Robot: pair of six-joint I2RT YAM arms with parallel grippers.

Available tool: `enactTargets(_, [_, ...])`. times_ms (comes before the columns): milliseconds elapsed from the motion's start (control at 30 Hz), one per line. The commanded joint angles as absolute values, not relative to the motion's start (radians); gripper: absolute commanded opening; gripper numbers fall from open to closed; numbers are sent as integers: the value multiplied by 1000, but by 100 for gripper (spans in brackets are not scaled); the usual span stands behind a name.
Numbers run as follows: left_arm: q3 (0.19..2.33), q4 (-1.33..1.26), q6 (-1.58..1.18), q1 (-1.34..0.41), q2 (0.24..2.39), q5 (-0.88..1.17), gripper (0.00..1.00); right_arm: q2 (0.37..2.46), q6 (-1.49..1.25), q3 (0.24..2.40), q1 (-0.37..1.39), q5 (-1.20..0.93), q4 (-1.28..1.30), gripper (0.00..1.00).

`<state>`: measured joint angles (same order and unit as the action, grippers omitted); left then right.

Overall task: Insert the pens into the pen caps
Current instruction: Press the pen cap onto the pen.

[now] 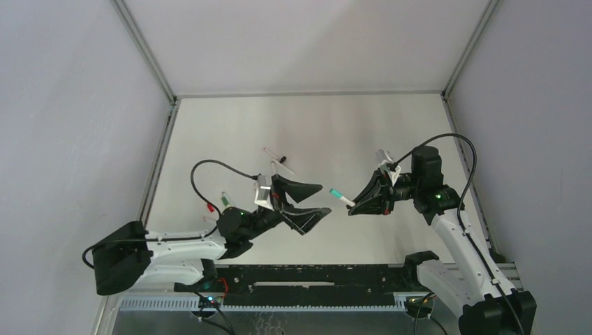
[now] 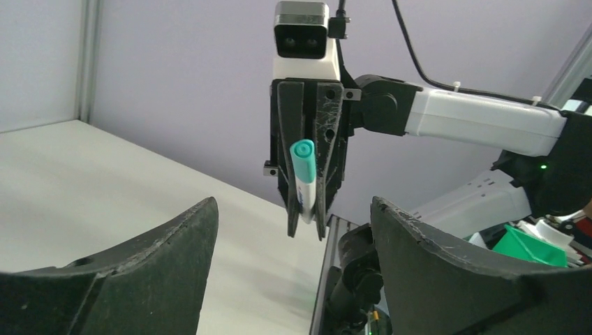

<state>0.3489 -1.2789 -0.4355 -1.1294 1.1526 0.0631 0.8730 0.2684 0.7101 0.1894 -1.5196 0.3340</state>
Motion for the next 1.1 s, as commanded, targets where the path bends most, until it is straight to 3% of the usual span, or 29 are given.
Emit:
enactTargets(0, [444,-1136,-382,-1110,1116,64,83,877,313,744,202,-1525,351,0])
enactTargets(500, [547,-1112,-435,-1109,1188,72,61,876,316,744,208,-1521,354,0])
enactTargets(1067, [554,-1201,-463,-1109,1210,100,58,877,315,744,210,-1514,354,0])
